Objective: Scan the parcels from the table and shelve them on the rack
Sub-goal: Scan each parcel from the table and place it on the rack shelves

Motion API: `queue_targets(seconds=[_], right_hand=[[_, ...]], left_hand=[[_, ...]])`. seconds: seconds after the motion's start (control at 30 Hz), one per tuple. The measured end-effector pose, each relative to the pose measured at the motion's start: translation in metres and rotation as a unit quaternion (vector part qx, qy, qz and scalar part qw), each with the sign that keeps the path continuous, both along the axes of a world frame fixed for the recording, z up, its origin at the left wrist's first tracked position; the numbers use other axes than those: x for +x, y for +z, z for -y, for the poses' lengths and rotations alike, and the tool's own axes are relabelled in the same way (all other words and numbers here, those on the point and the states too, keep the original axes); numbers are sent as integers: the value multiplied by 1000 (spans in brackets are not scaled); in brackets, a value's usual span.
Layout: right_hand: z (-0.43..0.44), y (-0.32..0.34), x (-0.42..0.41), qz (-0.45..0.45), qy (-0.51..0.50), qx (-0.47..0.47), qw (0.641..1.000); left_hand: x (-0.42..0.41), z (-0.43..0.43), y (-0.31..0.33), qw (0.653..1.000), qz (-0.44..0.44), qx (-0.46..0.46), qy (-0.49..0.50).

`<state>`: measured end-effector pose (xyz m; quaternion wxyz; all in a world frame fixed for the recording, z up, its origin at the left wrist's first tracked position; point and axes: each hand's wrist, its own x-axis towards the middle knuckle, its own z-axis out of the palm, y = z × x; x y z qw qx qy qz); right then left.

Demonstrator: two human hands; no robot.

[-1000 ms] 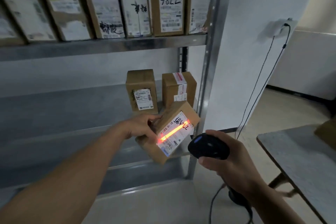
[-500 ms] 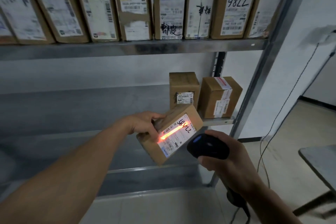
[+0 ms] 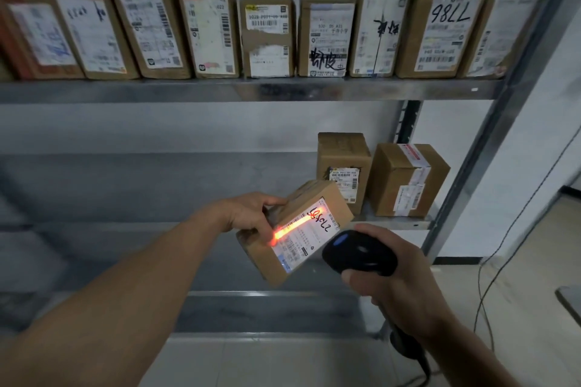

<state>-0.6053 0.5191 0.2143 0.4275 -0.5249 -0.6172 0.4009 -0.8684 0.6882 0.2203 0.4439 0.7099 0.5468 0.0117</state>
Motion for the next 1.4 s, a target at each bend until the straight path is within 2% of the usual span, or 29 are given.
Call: queue_targets(seconds=[0.33,0.7,0.93,1.23,1.4], right_hand=[[2,2,25,-7,-7,15,1000],[-12,0,55,-51,-56,29,997],[-52,-4,46,-63,-103,39,992],[-100,-27,10,-73,-193,2,978],[-115,-34,-3,-64,-224,-18,972]], left_hand=[[10,28,2,997,18,4,69],[11,29,-31,961,161,73,211],[7,-40,-58,936,238,148,213],[-11,-130,-119,963,179,133,152],[-3,-158,-146,956,206,141,155]])
